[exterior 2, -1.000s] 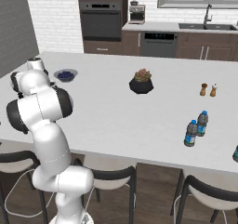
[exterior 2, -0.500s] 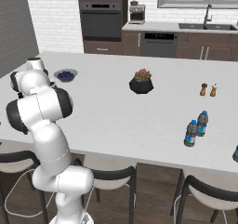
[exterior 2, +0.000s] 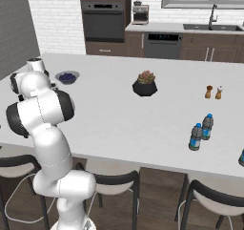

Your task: Move the plastic bottles in the middle to the plastics group, and the glass bottles in the middle to the glass group.

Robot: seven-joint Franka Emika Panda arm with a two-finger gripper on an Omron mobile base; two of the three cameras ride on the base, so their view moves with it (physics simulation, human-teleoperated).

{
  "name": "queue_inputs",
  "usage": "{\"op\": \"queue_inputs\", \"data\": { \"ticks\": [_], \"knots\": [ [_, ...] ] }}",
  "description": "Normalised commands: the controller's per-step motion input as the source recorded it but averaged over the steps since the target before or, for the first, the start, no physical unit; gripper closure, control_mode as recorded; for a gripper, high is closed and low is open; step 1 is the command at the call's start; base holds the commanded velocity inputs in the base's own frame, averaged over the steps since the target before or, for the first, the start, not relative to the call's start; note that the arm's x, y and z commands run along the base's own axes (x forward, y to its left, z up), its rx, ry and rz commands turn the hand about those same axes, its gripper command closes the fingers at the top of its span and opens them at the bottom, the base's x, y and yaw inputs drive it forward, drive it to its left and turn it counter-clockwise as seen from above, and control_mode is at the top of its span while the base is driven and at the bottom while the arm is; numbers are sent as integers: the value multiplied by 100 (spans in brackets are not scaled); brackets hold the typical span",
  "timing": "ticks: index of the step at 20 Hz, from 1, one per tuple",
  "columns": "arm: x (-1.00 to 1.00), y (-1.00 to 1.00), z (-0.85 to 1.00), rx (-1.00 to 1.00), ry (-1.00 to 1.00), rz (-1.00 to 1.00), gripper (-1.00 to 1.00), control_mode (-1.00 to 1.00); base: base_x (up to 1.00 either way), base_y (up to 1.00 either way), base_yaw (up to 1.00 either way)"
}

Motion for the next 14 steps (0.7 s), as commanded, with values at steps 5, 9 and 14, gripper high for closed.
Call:
{"op": "queue_inputs", "data": {
  "ticks": [5, 9, 14],
  "knots": [
    [-2, -2, 35, 0, 0, 0, -100, -100, 0, 0, 0],
    [-9, -10, 56, 3, 0, 0, -100, -100, 0, 0, 0],
    [-15, -19, 62, 6, 0, 0, -100, -100, 0, 0, 0]
  ]
}}
